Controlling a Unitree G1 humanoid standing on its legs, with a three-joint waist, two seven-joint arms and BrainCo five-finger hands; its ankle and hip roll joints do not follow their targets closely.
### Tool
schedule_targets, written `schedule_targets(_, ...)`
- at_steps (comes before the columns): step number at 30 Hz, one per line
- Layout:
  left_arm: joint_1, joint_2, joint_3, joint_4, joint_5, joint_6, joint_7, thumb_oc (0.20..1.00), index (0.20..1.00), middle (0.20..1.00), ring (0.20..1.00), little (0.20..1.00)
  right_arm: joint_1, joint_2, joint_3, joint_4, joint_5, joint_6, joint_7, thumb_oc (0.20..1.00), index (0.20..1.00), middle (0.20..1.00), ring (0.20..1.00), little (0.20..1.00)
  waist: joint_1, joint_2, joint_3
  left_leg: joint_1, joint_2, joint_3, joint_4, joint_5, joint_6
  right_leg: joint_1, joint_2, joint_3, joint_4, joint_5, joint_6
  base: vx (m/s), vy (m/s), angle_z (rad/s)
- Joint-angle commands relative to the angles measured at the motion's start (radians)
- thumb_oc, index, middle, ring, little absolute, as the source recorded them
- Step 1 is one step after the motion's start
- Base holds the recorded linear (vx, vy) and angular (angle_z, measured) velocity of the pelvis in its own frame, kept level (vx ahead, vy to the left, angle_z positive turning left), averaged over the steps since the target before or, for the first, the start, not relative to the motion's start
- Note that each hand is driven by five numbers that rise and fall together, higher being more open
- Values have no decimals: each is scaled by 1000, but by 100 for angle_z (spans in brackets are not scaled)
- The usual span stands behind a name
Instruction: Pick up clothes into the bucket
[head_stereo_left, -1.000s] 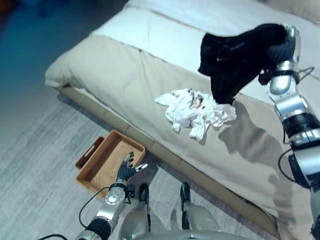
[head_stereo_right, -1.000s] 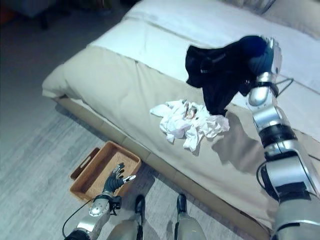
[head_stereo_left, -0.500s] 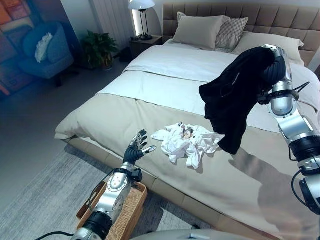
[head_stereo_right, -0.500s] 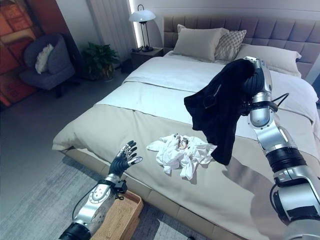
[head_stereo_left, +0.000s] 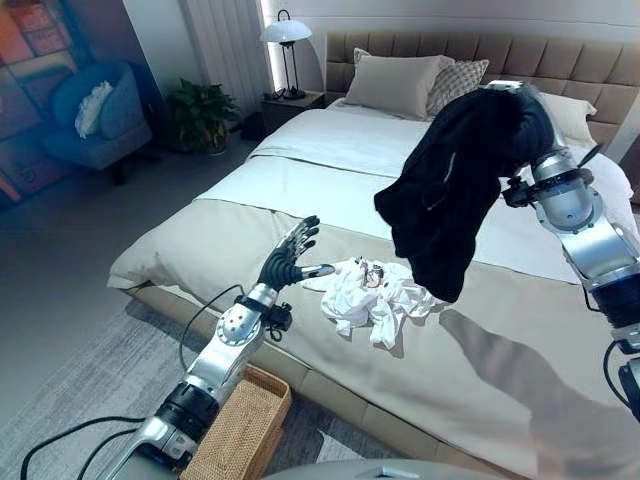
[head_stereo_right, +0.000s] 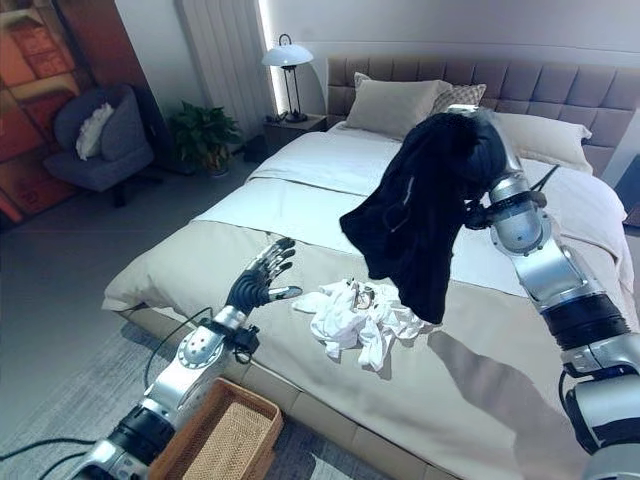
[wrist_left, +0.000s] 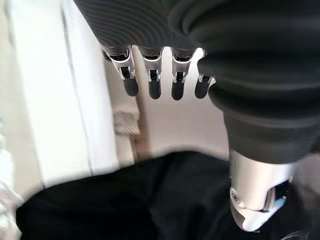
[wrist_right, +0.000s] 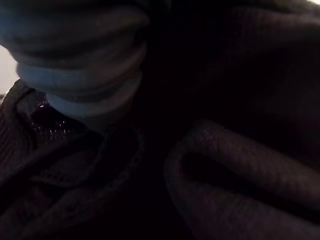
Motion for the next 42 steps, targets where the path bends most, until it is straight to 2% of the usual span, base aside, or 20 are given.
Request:
schedule_targets(1, -129, 3, -39, 17, 38, -25, 20, 1000, 1000, 1000, 1000, 1000, -136, 6, 13, -32, 73, -66, 17, 200, 200, 200, 200, 200, 16, -85, -59, -10, -53, 1, 109, -116, 25, -22, -49, -42, 135, -75, 38, 0, 0, 0)
schedule_targets(8, -212, -29, -61, -7, -24, 14, 32, 1000, 1000, 1000, 1000, 1000, -165, -6, 113, -151, 98, -54, 118, 200, 200, 200, 200, 200, 19, -88, -52, -8, -53, -10, 101, -110, 25, -13, -48, -52, 132, -75, 38, -5, -2, 3)
schedule_targets(12, -268, -57, -83, 20, -7, 28, 43, 1000, 1000, 1000, 1000, 1000, -159, 11, 146, -218, 138, -58, 164, 200, 200, 200, 200, 200, 20, -88, -51, -6, -52, -15, 100, -107, 25, -8, -49, -59, 130, -75, 38, -9, -4, 9)
schedule_targets(14, -285, -95, -88, 50, -7, 37, 58, 1000, 1000, 1000, 1000, 1000, -160, 21, 163, -269, 157, -60, 192, 200, 200, 200, 200, 200, 19, -87, -49, -5, -53, -19, 98, -105, 26, -7, -50, -63, 128, -74, 39, -12, -3, 7)
schedule_targets(19, -305, -111, -109, 50, -28, 52, 53, 1000, 1000, 1000, 1000, 1000, -143, 35, 156, -314, 174, -64, 200, 200, 200, 200, 200, 200, 19, -82, -41, -7, -55, -22, 97, -103, 29, -8, -53, -66, 125, -69, 40, -9, 2, 1)
schedule_targets(24, -316, -113, -156, 9, -148, 83, 10, 1000, 1000, 1000, 1000, 1000, -120, 49, 144, -341, 186, -57, 210, 200, 200, 200, 200, 200, 21, -73, -31, -19, -59, -23, 96, -99, 32, -16, -57, -66, 118, -59, 42, 0, 0, 0)
schedule_targets(33, -305, -133, -219, 19, -224, 113, -7, 1000, 1000, 1000, 1000, 1000, -86, 100, 115, -368, 236, -55, 203, 200, 200, 200, 200, 200, 21, -72, -23, -34, -60, -26, 95, -91, 33, -24, -58, -68, 112, -53, 44, 0, 0, 0)
schedule_targets(34, -304, -128, -227, 15, -254, 114, -13, 492, 492, 492, 492, 492, -85, 104, 112, -370, 237, -55, 200, 200, 200, 200, 200, 200, 20, -71, -23, -35, -60, -27, 95, -91, 33, -24, -58, -69, 111, -52, 44, 0, 0, 0)
schedule_targets(35, -304, -120, -234, 7, -283, 120, -22, 200, 200, 200, 200, 200, -83, 106, 109, -368, 240, -55, 197, 200, 200, 200, 200, 200, 20, -71, -23, -36, -60, -27, 95, -91, 33, -25, -58, -68, 111, -51, 45, 0, 0, 0)
schedule_targets(42, -281, 14, -319, -102, -538, 176, -125, 200, 200, 200, 200, 200, -69, 107, 98, -346, 233, -51, 174, 200, 200, 200, 200, 200, 20, -70, -35, -29, -57, -27, 89, -89, 29, -22, -58, -67, 107, -50, 45, 0, 0, 0)
